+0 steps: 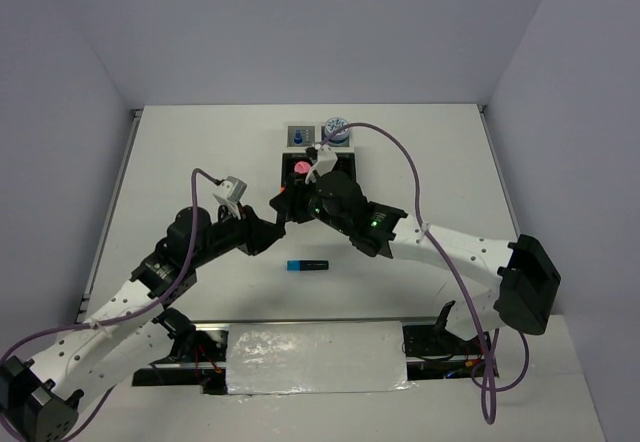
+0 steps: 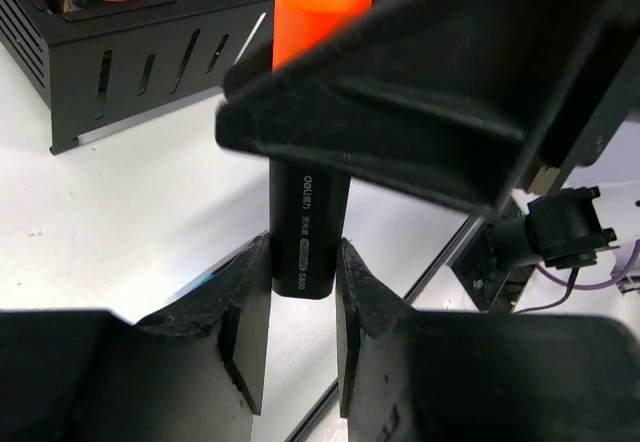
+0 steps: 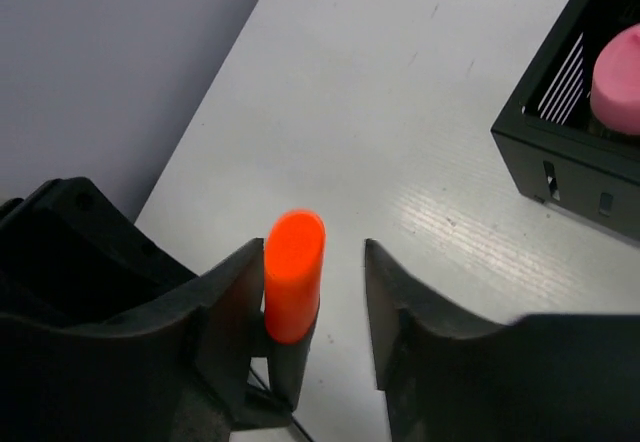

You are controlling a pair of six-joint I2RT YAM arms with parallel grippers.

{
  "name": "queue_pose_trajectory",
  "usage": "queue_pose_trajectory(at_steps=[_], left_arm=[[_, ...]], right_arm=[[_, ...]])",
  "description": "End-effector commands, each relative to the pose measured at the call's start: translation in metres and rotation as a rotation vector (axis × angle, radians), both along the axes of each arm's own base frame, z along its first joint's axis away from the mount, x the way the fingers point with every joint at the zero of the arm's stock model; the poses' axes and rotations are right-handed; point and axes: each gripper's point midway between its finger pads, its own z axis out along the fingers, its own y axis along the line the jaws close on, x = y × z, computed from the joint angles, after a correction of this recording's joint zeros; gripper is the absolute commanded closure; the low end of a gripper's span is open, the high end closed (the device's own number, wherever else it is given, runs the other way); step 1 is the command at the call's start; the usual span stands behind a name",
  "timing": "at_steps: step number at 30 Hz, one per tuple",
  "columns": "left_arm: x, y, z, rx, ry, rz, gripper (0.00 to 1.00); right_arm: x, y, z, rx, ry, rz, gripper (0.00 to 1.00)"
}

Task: Sort the stationery into containers
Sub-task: Place the pen in the storage box.

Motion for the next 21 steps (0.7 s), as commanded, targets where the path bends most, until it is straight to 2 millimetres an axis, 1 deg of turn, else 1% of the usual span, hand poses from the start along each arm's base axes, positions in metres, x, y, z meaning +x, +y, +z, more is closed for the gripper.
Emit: queue_pose_trajectory(at_steps=[1,2,3,4,5,6,7,8,9,10,11,12,13,14,15,17,18,20,21], left_arm=[[-0.002,-0.008,0.015,-0.008,-0.072,-0.052,0.91],[-0.002,-0.008,0.012,0.001,-0.064,-0.056,0.89],[-0.002,-0.008,0.014,0.005,-0.069,-0.057,0.85],[-0.001,-0.009,0.014,0.009,-0.069,-0.057,0.64],[0.000,-0.007,0.014,0.018,-0.058,-0.046,0.45],[0.005,-0.002,0.014,0.028,-0.055,-0.003,0.24],[0.008,0.001,0.014,0.038,-0.042,0.025,0.01],[0.010,0.005,0.011,0.055,-0.027,0.053,0.01],[0.013,0.011,0.012,0.078,-0.017,0.088,0.01],[0.016,0.013,0.007,0.099,0.001,0.108,0.01],[0.019,0.017,0.009,0.109,0.013,0.139,0.01],[0.022,0.024,-0.005,0.154,0.062,0.181,0.01],[0.022,0.025,-0.009,0.167,0.082,0.183,0.01],[0.025,0.030,-0.013,0.184,0.098,0.220,0.01],[0.027,0.035,-0.026,0.216,0.145,0.257,0.01],[0.028,0.038,-0.035,0.239,0.180,0.277,0.01],[0.028,0.037,-0.041,0.249,0.209,0.281,0.01],[0.026,0.035,-0.046,0.247,0.224,0.269,0.01],[0.025,0.033,-0.048,0.242,0.232,0.264,0.01]], right_arm=[[0.009,0.007,0.031,0.019,-0.088,-0.009,0.58],[0.011,0.008,0.032,0.007,-0.106,-0.002,0.77],[0.011,0.008,0.031,-0.002,-0.107,-0.003,1.00],[0.010,0.008,0.033,-0.004,-0.118,0.002,1.00],[0.013,0.004,0.034,-0.021,-0.150,0.003,1.00],[0.015,0.000,0.034,-0.029,-0.165,-0.008,1.00],[0.019,-0.008,0.027,-0.051,-0.170,-0.026,1.00],[0.024,-0.019,0.030,-0.055,-0.192,-0.054,1.00],[0.042,-0.037,0.032,-0.078,-0.228,-0.126,1.00],[0.049,-0.051,0.023,-0.108,-0.234,-0.169,1.00],[0.060,-0.066,0.033,-0.105,-0.277,-0.242,1.00],[0.070,-0.082,0.028,-0.158,-0.311,-0.291,1.00],[0.078,-0.091,0.029,-0.179,-0.334,-0.329,1.00],[0.088,-0.103,0.032,-0.199,-0.361,-0.393,1.00],[0.095,-0.113,0.033,-0.247,-0.391,-0.428,1.00],[0.109,-0.124,0.029,-0.296,-0.411,-0.491,1.00],[0.120,-0.135,0.030,-0.314,-0.413,-0.523,1.00],[0.133,-0.139,0.022,-0.324,-0.409,-0.539,1.00],[0.140,-0.146,0.019,-0.334,-0.413,-0.548,1.00]])
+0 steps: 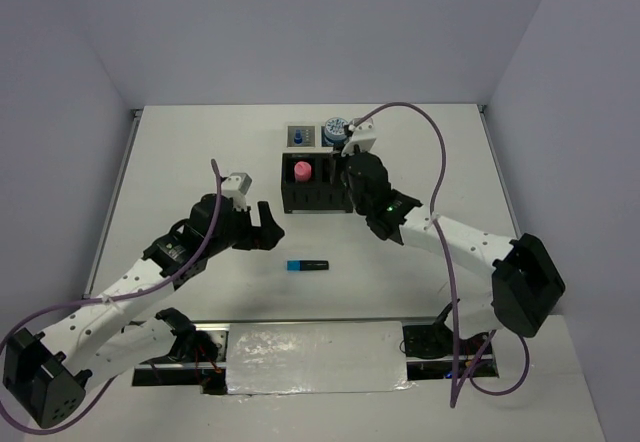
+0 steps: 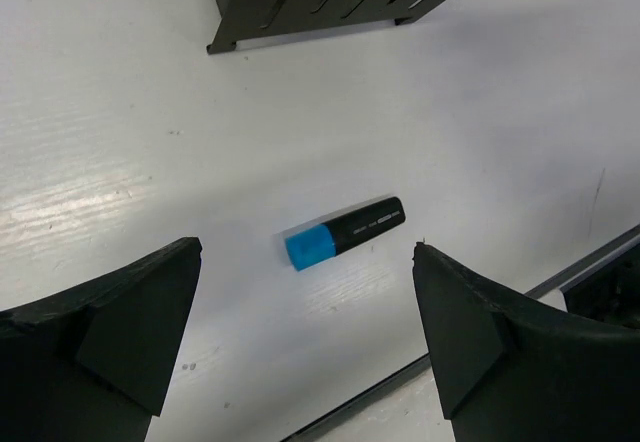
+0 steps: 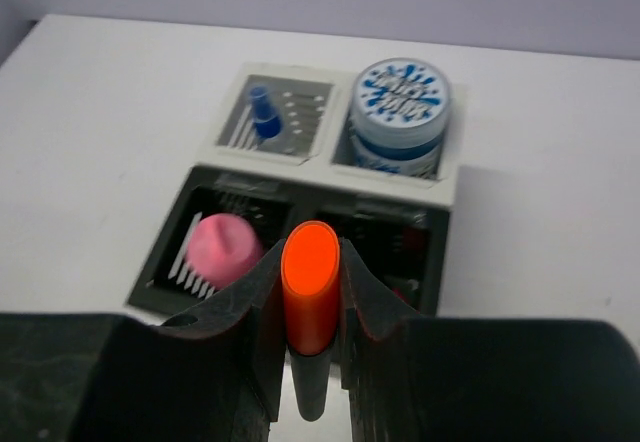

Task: Sort the stationery into containers
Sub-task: Place the pen in the storage box.

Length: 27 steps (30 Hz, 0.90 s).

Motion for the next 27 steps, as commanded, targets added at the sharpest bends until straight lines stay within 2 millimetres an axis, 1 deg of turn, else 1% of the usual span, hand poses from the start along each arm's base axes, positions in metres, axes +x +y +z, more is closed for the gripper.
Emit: queue_pose_trajectory(at_steps=[1,2,3,5,6,9,10,14,17,19,20,21,22,23,24,25,26,27], left_arm=[[0.000,0.000,0.000,-0.017,0.019,0.028,0.01],[-0.001,-0.001,0.000,-0.022,0.020,0.022,0.01],[-0.002,-0.002,0.000,-0.026,0.020,0.015,0.01],[-0.003,-0.004,0.000,-0.034,0.024,0.015,0.01],[-0.003,-0.004,0.000,-0.038,0.021,0.014,0.01],[-0.004,-0.007,0.002,-0.050,0.018,0.008,0.01],[-0.005,-0.008,0.001,-0.047,0.022,0.006,0.01],[-0.010,-0.008,-0.009,-0.035,0.042,-0.004,0.01],[-0.013,-0.008,-0.017,-0.029,0.057,-0.007,0.01],[-0.016,-0.008,-0.022,-0.031,0.068,-0.010,0.01],[-0.017,-0.010,-0.022,-0.036,0.070,-0.014,0.01],[-0.018,-0.011,-0.023,-0.040,0.074,-0.021,0.01],[-0.019,-0.012,-0.024,-0.040,0.076,-0.023,0.01],[-0.019,-0.013,-0.026,-0.033,0.078,-0.024,0.01],[-0.019,-0.013,-0.026,-0.031,0.079,-0.026,0.01],[-0.020,-0.014,-0.028,-0.026,0.083,-0.029,0.01],[-0.020,-0.015,-0.030,-0.022,0.086,-0.033,0.01],[-0.021,-0.017,-0.030,-0.022,0.086,-0.041,0.01]], right_arm=[[0.032,-0.021,0.011,-0.026,-0.088,-0.094,1.00],[0.036,-0.020,0.008,-0.031,-0.090,-0.089,1.00],[0.040,-0.017,-0.002,-0.048,-0.080,-0.072,1.00],[0.048,-0.017,-0.005,-0.064,-0.098,-0.066,1.00],[0.051,-0.012,-0.007,-0.064,-0.111,-0.044,1.00],[0.055,-0.008,-0.010,-0.082,-0.146,-0.021,1.00],[0.057,-0.008,-0.006,-0.070,-0.160,-0.022,1.00],[0.062,-0.004,-0.007,-0.100,-0.170,-0.006,1.00],[0.065,-0.005,-0.012,-0.105,-0.156,-0.019,0.99],[0.065,-0.004,-0.019,-0.111,-0.145,-0.016,0.89],[0.063,-0.003,-0.023,-0.114,-0.138,-0.008,0.81],[0.063,-0.004,-0.025,-0.109,-0.135,-0.010,0.46],[0.061,-0.005,-0.026,-0.106,-0.132,-0.012,0.34],[0.059,-0.008,-0.027,-0.108,-0.131,-0.019,0.20],[0.057,-0.008,-0.026,-0.075,-0.130,-0.021,0.12],[0.056,-0.010,-0.028,-0.073,-0.125,-0.023,0.01],[0.053,-0.011,-0.020,-0.058,-0.138,-0.020,0.00],[0.050,-0.013,-0.016,-0.046,-0.138,-0.024,0.00]])
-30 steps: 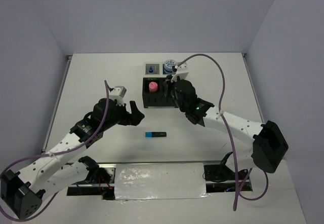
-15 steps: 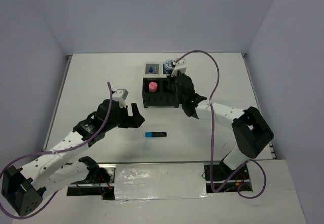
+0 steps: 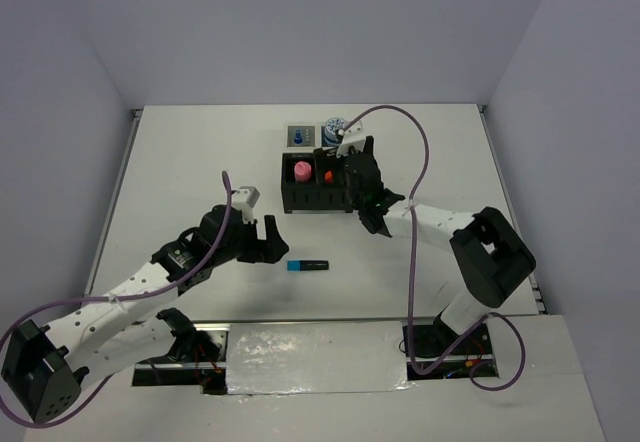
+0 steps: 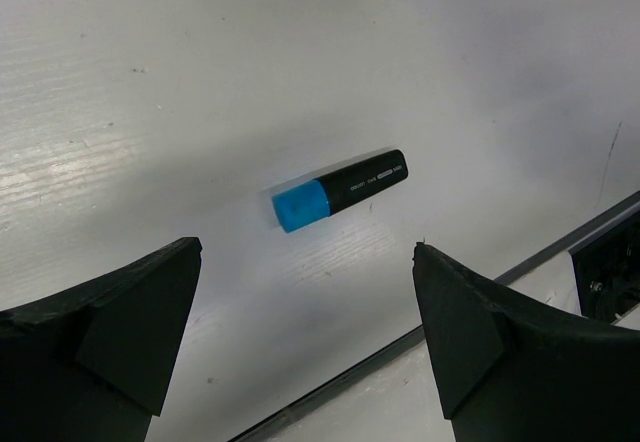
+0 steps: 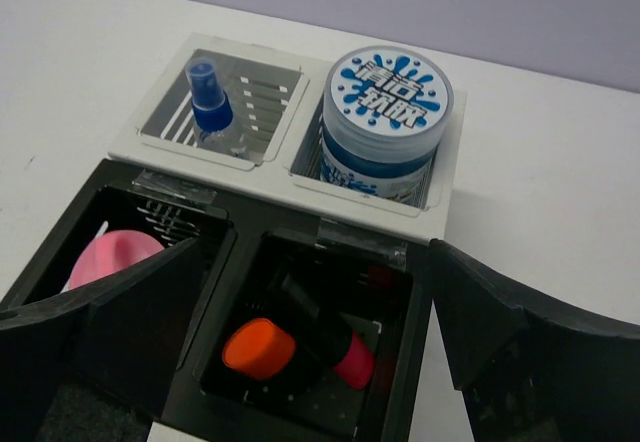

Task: Sort the stationery into containers
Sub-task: Place the pen in the storage box, then pick up the pen from the center of the board.

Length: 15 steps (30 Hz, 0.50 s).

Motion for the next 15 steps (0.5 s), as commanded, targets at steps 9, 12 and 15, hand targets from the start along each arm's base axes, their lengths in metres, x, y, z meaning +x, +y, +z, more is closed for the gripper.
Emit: queue_pose_trajectory(at_steps=[9,12,15], left_arm=[[-0.004,-0.027,-0.019,0.029,0.040,-0.030,0.01],[-0.005,-0.035,-0.027,0.091,0.048,-0.057,0.01],[-0.004,-0.048,-0.030,0.130,0.029,-0.146,0.01]], right_arm=[[-0.060,-0.031,0.081,0.237,-0.059,0.024,0.00],[-0.083,-0.032,0.071,0.231,-0.007,0.096,0.00],[-0.118,-0.026,0.074,0.224,0.029,0.249,0.00]])
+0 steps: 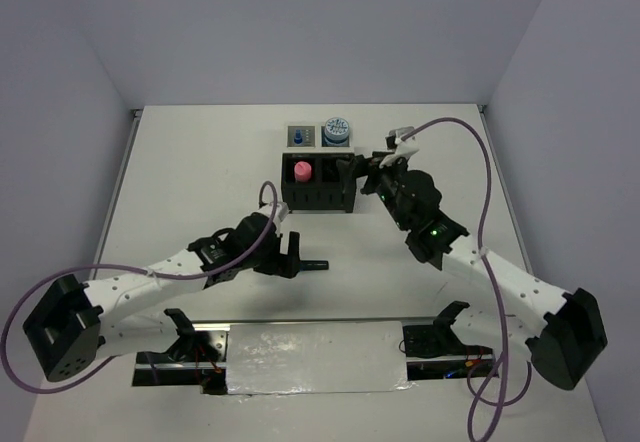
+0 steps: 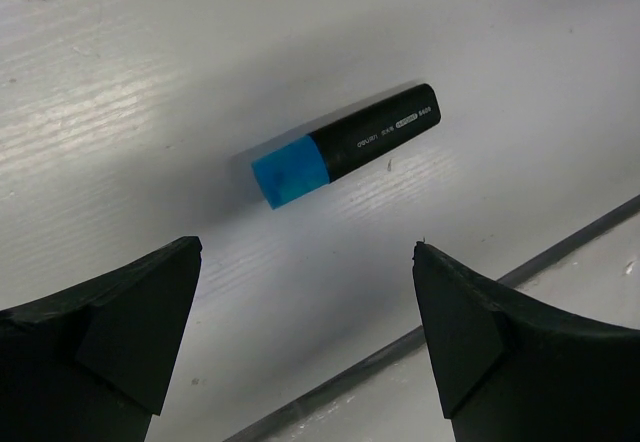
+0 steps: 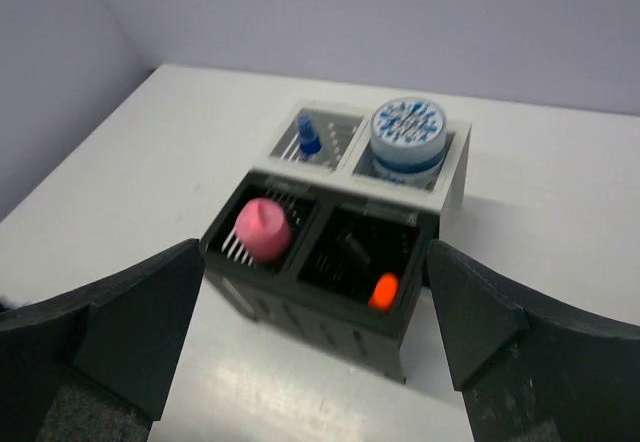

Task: Sort the stationery into containers
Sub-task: Pick up the pen from the center of the board.

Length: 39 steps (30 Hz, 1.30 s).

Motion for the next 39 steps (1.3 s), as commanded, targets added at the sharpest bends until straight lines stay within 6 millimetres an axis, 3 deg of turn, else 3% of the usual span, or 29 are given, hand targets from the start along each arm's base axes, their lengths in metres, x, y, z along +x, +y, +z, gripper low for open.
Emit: queue_pose_trajectory(at_steps=[1,3,8,11,14,17,19,20,21,22,23,24,25,26,31,34,36,39], left_arm=[[0.018,-0.023,0.022,-0.017,-0.097,-0.072,0.01],[0.024,-0.021,0.011,0.036,-0.085,-0.054,0.01],[0.036,-0.012,0.004,0.076,-0.012,0.144,0.01],[0.035,0.014,0.005,0.079,-0.001,0.339,0.01],[0.036,0.045,0.022,0.060,-0.040,0.541,0.01],[0.028,0.078,0.038,0.086,-0.054,0.678,0.01],[0.023,0.101,0.050,0.119,-0.082,0.746,0.01],[0.023,0.107,0.053,0.126,-0.087,0.761,0.01],[0.023,0.112,0.058,0.119,-0.095,0.769,0.01],[0.023,0.115,0.060,0.116,-0.096,0.770,0.01],[0.025,0.121,0.064,0.113,-0.102,0.777,0.01],[0.025,0.121,0.066,0.103,-0.098,0.770,0.01],[0.026,0.126,0.068,0.117,-0.104,0.760,0.01],[0.026,0.128,0.076,0.103,-0.117,0.761,0.01],[0.024,0.148,0.097,0.141,-0.162,0.753,0.01],[0.026,0.148,0.103,0.123,-0.176,0.736,0.01],[0.025,0.146,0.104,0.116,-0.176,0.718,0.01],[0.026,0.148,0.107,0.117,-0.179,0.719,0.01]], right_arm=[[-0.042,0.015,-0.036,-0.063,0.126,0.206,0.00],[-0.063,0.020,-0.041,-0.059,0.155,0.301,0.00],[-0.105,0.026,-0.086,-0.183,0.290,0.498,0.00],[-0.112,0.024,-0.096,-0.213,0.304,0.520,0.00],[-0.122,0.035,-0.097,-0.211,0.292,0.615,0.00],[-0.137,0.056,-0.121,-0.303,0.344,0.738,0.00],[-0.151,0.069,-0.158,-0.450,0.421,0.828,0.00],[-0.155,0.081,-0.157,-0.501,0.410,0.856,0.01],[-0.159,0.089,-0.183,-0.614,0.446,0.869,0.02],[-0.160,0.089,-0.196,-0.666,0.487,0.869,0.03],[-0.153,0.097,-0.193,-0.678,0.486,0.874,0.05],[-0.150,0.096,-0.214,-0.739,0.533,0.871,0.07],[-0.144,0.102,-0.213,-0.756,0.525,0.867,0.07],[-0.141,0.102,-0.228,-0.798,0.557,0.863,0.09],[-0.146,0.113,-0.254,-0.904,0.563,0.903,0.15],[-0.143,0.115,-0.268,-0.938,0.586,0.893,0.17],[-0.146,0.118,-0.270,-0.939,0.603,0.912,0.22],[-0.152,0.119,-0.277,-0.954,0.619,0.924,0.47]])
